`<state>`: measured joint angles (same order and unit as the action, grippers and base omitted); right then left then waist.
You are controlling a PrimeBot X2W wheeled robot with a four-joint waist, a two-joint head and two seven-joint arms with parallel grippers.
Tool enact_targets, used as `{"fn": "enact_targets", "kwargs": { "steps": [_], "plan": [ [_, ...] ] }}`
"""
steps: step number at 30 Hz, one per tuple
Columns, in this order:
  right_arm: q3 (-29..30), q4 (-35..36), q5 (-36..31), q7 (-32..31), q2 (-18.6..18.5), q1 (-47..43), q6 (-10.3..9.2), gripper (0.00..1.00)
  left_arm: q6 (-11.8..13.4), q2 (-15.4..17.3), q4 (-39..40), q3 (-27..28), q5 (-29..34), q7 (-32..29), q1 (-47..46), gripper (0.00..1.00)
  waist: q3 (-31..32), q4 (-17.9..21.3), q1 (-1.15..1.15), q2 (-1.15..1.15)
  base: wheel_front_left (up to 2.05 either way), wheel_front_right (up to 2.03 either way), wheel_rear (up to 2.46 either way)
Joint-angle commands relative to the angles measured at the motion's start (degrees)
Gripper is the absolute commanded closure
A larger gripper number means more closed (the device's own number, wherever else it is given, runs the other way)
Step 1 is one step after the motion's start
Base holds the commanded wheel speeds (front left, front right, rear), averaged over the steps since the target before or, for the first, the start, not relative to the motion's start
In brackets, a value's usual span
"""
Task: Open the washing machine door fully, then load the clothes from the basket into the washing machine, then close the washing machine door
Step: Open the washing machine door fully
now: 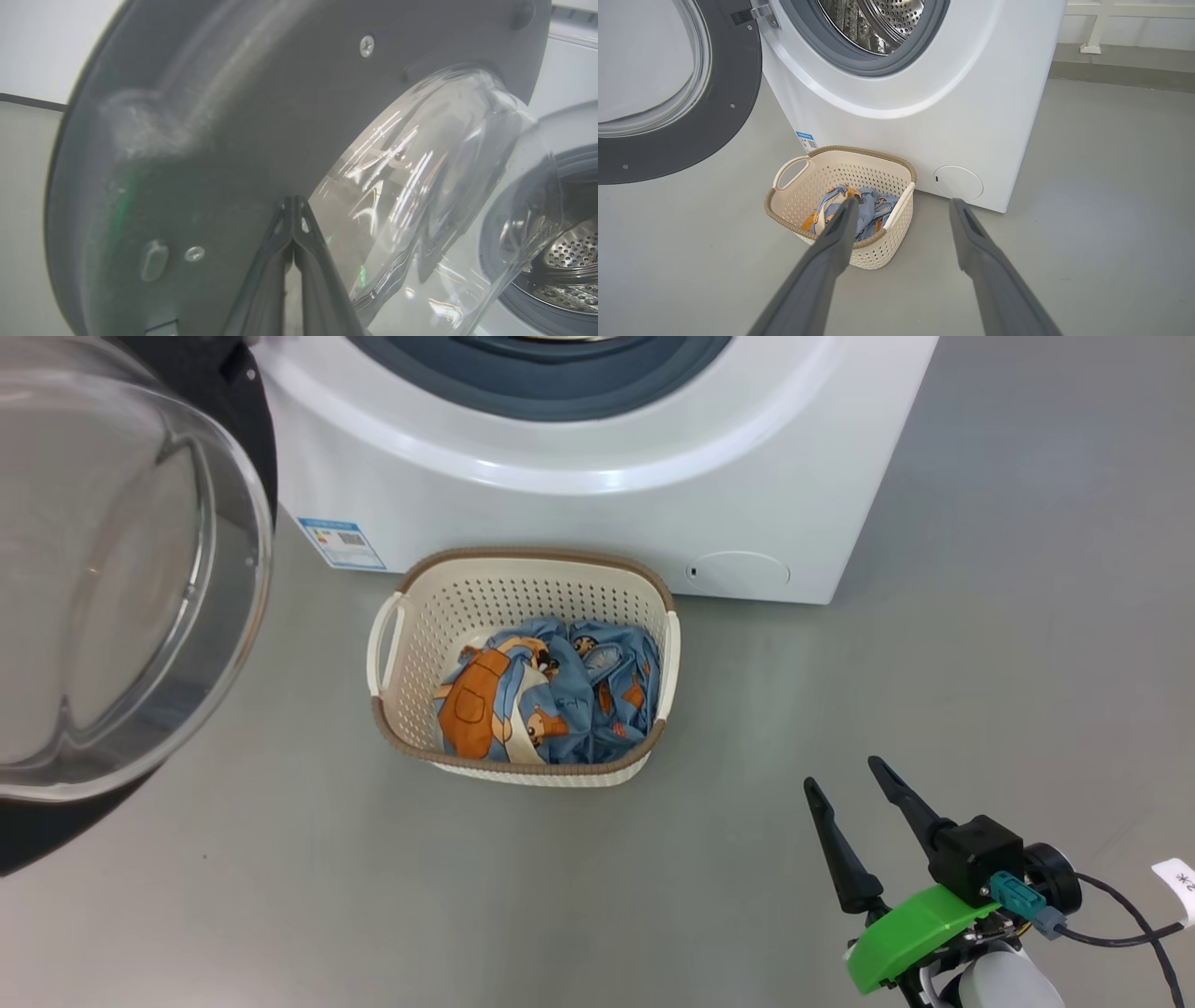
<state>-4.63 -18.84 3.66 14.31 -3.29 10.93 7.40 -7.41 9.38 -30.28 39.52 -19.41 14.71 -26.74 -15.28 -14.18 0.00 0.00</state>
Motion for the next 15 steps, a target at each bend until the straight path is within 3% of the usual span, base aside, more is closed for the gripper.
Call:
{"fn": "enact_targets", "kwargs": {
  "steps": [1,15],
  "plan": [
    [-1.45,1.07,0.55,0.69,0.41,0.41,0.09,0.0,-0.07,2.44,2.33,0.77,-0.18,0.29,2.22,1.0,0.79,-0.2,0.0,0.0,0.0,0.0,0.0],
    [-1.96,0.79,1.99,0.69,0.41,-0.82,0.09,0.0,-0.07,-3.86,14.43,-7.29,-0.09,0.29,12.5,1.0,4.39,-0.83,0.0,0.0,0.0,0.0,0.0]
  ]
}}
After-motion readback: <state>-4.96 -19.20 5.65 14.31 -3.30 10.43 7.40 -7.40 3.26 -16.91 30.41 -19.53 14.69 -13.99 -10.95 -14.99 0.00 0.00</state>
